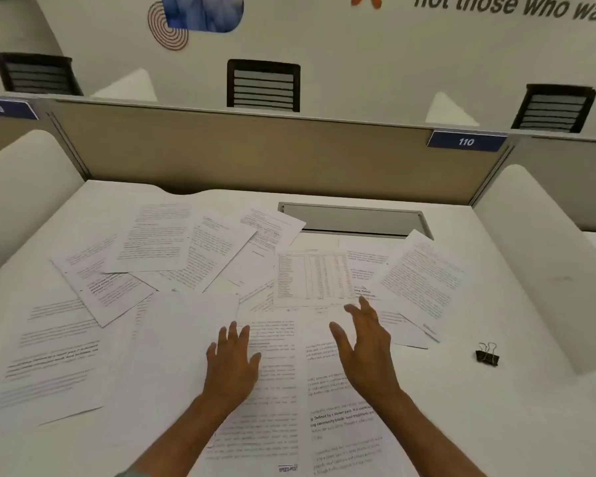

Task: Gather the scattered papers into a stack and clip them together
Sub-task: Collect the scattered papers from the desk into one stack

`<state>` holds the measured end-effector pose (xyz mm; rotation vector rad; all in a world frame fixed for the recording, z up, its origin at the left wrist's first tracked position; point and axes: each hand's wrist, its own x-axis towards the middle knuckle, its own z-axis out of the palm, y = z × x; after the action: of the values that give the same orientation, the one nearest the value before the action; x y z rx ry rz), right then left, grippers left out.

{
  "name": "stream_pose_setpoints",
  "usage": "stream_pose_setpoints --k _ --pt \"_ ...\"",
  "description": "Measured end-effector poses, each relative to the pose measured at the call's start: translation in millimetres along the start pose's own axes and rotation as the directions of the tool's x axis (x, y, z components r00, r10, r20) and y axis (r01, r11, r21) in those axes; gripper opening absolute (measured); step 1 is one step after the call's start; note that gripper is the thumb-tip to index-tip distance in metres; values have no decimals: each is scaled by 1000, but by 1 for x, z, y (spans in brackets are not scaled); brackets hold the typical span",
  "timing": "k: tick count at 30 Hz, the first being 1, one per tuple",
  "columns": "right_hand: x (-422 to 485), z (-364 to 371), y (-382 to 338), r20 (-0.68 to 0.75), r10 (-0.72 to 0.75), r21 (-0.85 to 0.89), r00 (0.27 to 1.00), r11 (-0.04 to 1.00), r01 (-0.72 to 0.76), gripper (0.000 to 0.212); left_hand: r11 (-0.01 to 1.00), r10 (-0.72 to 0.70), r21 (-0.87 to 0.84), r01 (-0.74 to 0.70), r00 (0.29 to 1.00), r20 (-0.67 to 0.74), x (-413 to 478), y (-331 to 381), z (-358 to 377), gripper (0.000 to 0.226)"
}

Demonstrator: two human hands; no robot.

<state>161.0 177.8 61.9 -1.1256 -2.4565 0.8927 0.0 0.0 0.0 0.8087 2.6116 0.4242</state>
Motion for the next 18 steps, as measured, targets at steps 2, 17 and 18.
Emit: stream_pose_setpoints --k 2,17,18 --pt "2 11 3 65 4 63 998 998 -8 52 999 -11 34 8 997 78 1 0 8 68" --pt "20 70 -9 416 417 340 808 752 -564 39 998 -16 57 11 995 96 2 -8 31 72" --pt "21 72 -9 414 424 336 806 752 -568 38 998 -23 61 17 995 100 2 -7 31 72"
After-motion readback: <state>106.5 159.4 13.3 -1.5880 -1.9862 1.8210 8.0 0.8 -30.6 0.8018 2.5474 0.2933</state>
